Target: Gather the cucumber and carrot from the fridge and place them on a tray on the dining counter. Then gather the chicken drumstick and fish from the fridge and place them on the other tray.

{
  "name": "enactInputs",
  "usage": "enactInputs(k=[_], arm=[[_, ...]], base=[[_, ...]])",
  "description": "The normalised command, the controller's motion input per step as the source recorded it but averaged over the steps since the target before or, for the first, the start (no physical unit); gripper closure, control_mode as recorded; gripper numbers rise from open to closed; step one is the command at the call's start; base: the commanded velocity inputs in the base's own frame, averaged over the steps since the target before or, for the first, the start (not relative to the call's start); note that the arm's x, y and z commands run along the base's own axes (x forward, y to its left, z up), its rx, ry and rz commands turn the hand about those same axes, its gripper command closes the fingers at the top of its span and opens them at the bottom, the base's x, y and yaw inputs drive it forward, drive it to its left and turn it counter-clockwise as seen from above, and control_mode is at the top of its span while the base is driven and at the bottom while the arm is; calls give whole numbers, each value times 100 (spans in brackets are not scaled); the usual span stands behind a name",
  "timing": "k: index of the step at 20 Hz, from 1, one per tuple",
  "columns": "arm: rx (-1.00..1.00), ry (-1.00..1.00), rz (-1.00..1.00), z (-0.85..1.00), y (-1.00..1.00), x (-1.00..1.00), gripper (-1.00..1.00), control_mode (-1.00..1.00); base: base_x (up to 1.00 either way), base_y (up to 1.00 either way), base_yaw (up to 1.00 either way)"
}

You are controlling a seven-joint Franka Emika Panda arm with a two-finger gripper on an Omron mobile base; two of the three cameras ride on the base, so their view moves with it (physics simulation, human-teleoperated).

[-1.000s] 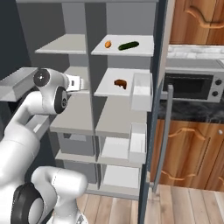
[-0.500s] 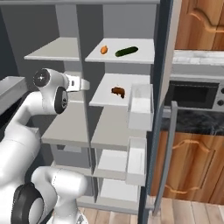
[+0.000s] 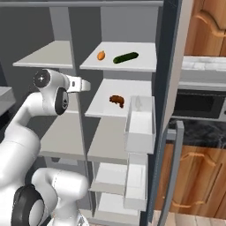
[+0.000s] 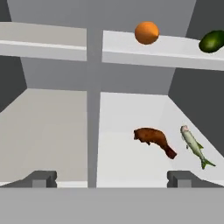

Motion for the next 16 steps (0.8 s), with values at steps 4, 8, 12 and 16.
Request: enactInputs(k=[4,8,12,16], arm=[[0,-2,0,1,-4,-3,-100,-100],[0,-13,0,0,-41,-48,-100,-100],[1,-4,-1,0,-48,-14,-100,-100],[6,4,0,0,-61,0,-100,-100]], base=[[21,0,0],[0,0,0],[0,0,0],[0,0,0]])
